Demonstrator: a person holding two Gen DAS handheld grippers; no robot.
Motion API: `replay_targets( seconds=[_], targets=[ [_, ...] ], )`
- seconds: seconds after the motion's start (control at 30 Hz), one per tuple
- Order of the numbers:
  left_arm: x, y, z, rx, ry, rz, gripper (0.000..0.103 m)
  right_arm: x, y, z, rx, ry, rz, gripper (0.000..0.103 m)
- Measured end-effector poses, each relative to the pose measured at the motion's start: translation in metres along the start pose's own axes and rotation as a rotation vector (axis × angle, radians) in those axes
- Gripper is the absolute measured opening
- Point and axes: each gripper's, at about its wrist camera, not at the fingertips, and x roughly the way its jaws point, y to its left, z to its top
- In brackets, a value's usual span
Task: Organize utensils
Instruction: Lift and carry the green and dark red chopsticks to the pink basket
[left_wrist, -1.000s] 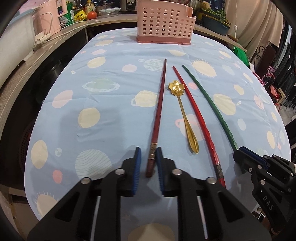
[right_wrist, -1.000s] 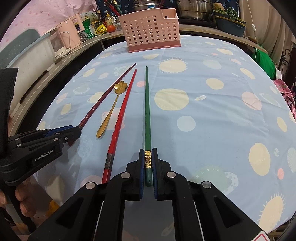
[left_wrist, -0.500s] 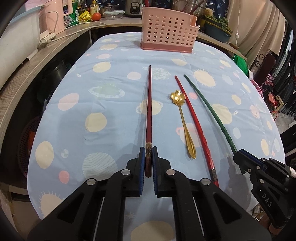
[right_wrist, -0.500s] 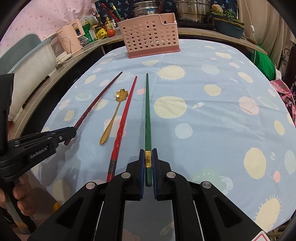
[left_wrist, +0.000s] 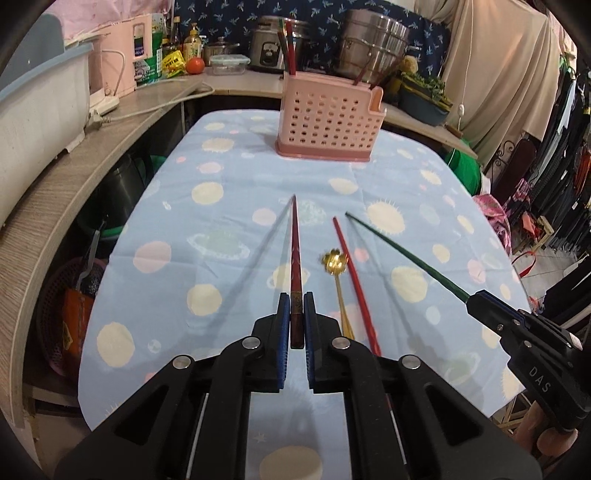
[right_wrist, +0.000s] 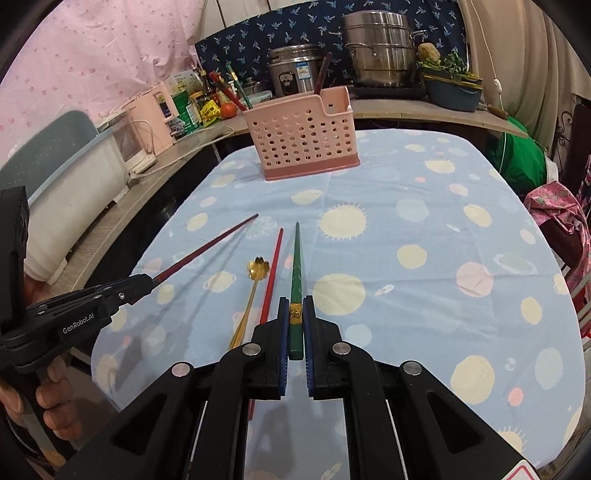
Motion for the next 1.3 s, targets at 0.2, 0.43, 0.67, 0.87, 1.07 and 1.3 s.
replay_targets(
  seconds=[0.2,0.43,0.67,0.87,1.07,1.3],
  targets=[
    [-0.023,-0.001,0.026,-0.019,-0.072,-0.015,0.007,-0.020,-0.006,0.032,0.027,-0.081,0.014,0.007],
    [-0.039,0.001,0.053,-0.044,-0.140,-0.029,0.007,-0.036,-0.013,0.066,0.049,-0.159,0.033,0.007],
    [-0.050,0.002,0.081,-0.043,-0.215,-0.017,0.007,-0.042,-0.013,0.094,0.046,-0.212,0.043,0.007],
    [-0.058,0.000,0.105,-0.043,-0.265,-0.015,0.007,-0.046,-0.013,0.112,0.036,-0.252,0.039,0.007],
    [-0.068,-0.002,0.133,-0.037,-0.321,-0.026,0.007,-0.047,-0.018,0.130,0.054,-0.281,0.056,0.007],
    [-0.085,-0.013,0.178,-0.019,-0.417,-0.041,0.007,-0.048,-0.024,0.168,0.077,-0.339,0.090,0.007]
  ],
)
